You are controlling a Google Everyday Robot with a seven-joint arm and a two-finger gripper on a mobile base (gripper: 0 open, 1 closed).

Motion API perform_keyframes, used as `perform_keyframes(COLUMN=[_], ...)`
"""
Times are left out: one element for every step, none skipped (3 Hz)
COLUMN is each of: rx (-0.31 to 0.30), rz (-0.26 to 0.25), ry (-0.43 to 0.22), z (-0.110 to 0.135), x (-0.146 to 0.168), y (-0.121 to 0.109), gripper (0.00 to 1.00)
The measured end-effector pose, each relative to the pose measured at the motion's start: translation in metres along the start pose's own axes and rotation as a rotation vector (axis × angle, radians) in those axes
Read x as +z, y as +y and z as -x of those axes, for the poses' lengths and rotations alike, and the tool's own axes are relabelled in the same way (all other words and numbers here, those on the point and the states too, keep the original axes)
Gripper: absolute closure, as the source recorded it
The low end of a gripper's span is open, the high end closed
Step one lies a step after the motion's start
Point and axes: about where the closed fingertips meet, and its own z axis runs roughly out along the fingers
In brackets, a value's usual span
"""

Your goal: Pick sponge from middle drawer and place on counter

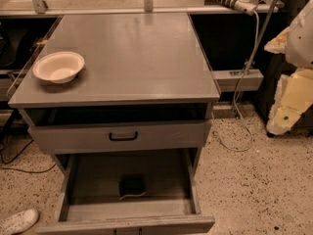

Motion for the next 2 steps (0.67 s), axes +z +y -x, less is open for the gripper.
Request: perform_keyframes(rx=[0.000,-0.001], rz=[0.000,0.023], ry=[0.000,-0.022], z=[0.000,0.007], x=[0.000,0.016], y=[0.000,0.008], gripper=[0.00,0.00])
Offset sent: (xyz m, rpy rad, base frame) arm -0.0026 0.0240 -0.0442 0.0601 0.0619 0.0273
